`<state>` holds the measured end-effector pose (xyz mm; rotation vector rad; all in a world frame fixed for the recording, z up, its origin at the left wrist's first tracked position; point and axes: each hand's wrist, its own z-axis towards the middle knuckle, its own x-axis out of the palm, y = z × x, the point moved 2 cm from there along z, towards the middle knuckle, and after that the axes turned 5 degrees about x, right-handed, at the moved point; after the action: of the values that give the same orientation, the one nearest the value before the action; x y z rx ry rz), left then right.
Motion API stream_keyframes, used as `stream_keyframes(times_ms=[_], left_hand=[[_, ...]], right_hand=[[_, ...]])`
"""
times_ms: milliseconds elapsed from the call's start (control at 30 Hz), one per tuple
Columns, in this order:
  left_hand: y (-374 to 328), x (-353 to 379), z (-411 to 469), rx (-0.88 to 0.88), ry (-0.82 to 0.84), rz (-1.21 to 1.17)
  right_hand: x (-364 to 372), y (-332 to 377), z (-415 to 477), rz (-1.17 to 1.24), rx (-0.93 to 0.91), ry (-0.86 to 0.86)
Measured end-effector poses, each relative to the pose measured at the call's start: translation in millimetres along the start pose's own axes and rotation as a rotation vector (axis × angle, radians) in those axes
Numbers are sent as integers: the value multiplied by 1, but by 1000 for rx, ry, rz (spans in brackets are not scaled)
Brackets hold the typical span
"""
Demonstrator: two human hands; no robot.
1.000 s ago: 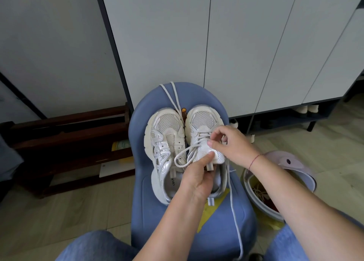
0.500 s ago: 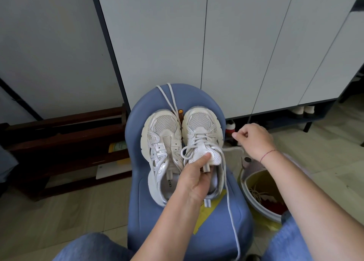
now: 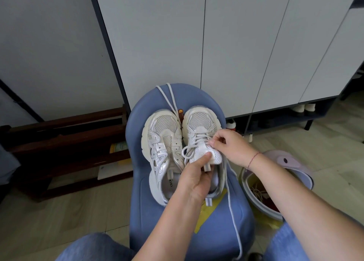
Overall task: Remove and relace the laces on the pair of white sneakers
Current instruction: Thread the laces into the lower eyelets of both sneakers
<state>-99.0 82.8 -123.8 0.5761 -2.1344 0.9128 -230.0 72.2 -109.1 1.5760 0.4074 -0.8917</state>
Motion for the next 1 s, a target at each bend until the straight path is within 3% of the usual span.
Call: stream_keyframes(times_ms=[100,233,300,400,467,800,1000], left_hand=[[-1,0,-1,-14,-44,-16],[-1,0,-2,-25,-46,-9],[-2,0,-3,-23,-48,9],[-1,0,-1,-19,-44,26],[0,-1,0,-16,-21,48],[0,-2,4,11,-36,62],[3,-3,5,15,-65,76]], right_hand=[[-18,-19,6,-190,149,-230],[-42,-41,5,-217,354,-413],[-38,-35,5,-125,282,-373],[-14,-8,-3,112,95,-126],[0,2,-5,110,31,-44],[7,6,-3,92,19,-80],[8,8,-3,-40,39,-45]])
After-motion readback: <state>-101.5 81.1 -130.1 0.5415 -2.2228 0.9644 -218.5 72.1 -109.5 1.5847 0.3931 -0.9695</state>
